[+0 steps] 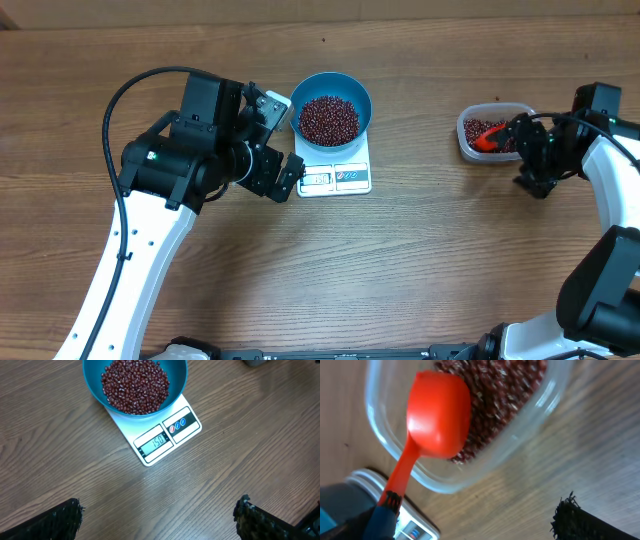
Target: Scoop item into bowl and weigh 150g on scale
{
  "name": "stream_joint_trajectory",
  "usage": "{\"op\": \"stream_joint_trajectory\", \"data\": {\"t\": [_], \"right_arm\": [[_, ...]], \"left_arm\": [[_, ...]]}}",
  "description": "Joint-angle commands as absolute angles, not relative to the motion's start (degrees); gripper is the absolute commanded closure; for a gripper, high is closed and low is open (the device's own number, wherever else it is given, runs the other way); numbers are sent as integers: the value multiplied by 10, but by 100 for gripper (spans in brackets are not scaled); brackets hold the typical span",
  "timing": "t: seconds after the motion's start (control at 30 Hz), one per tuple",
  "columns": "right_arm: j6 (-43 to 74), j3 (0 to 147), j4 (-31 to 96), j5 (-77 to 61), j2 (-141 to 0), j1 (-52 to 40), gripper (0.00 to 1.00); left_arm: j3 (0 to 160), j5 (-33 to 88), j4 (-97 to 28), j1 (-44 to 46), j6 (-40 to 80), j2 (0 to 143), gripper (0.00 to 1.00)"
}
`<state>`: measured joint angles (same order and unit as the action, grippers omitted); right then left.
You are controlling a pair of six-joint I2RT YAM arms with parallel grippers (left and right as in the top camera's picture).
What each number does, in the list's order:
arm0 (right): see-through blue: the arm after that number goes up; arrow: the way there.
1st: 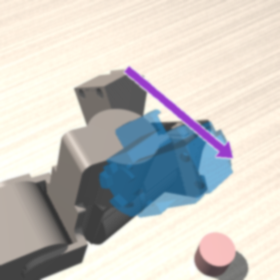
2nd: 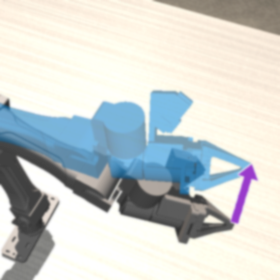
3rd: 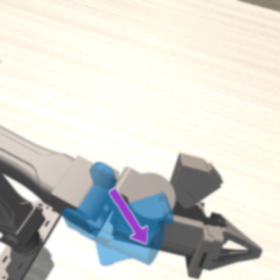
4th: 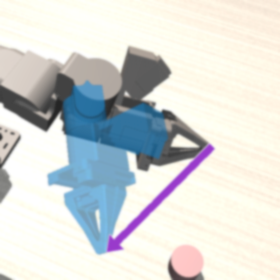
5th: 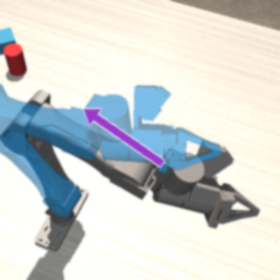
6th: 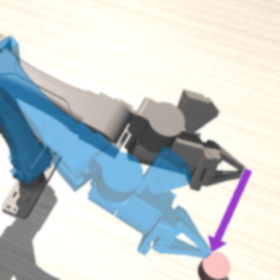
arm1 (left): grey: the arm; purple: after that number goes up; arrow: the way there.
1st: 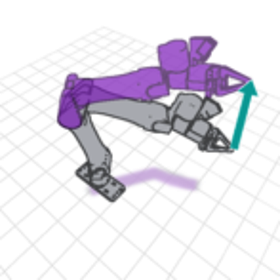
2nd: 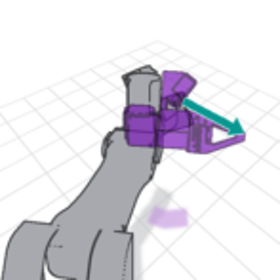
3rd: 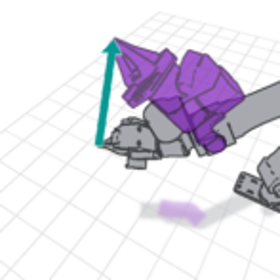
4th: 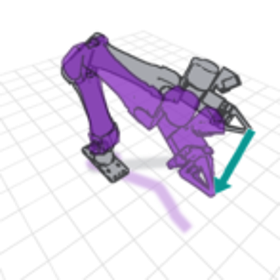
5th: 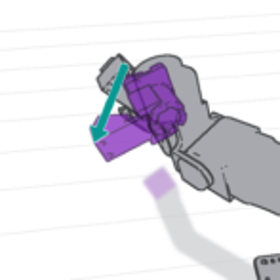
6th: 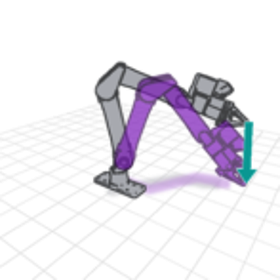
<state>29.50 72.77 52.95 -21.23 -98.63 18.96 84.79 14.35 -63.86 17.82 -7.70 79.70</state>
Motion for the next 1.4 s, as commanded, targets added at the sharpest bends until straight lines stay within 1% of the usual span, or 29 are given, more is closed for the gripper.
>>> {"op": "stream_joint_trajectory", "data": {"t": [0.0, 0.17, 0.6, 0.83, 1.03, 1.27, 1.37], "right_arm": [[335, 727, 500, -251, -981, 190, 0], [363, 727, 466, -271, -981, 190, 0], [355, 730, 442, -288, -980, 192, 0], [290, 767, 484, -292, -959, 192, 0], [218, 793, 538, -286, -900, 191, 0], [140, 800, 597, -284, -783, 191, 0], [89, 800, 629, -284, -715, 191, 0]], "left_arm": [[859, 148, -638, 180, -88, 794, 1], [859, 148, -638, 180, -88, 794, 1], [859, 148, -638, 180, -88, 794, 1], [859, 148, -638, 180, -88, 794, 1], [859, 148, -638, 180, -88, 794, 0], [859, 148, -638, 180, -88, 794, 0], [859, 148, -638, 180, -88, 794, 0]]}}
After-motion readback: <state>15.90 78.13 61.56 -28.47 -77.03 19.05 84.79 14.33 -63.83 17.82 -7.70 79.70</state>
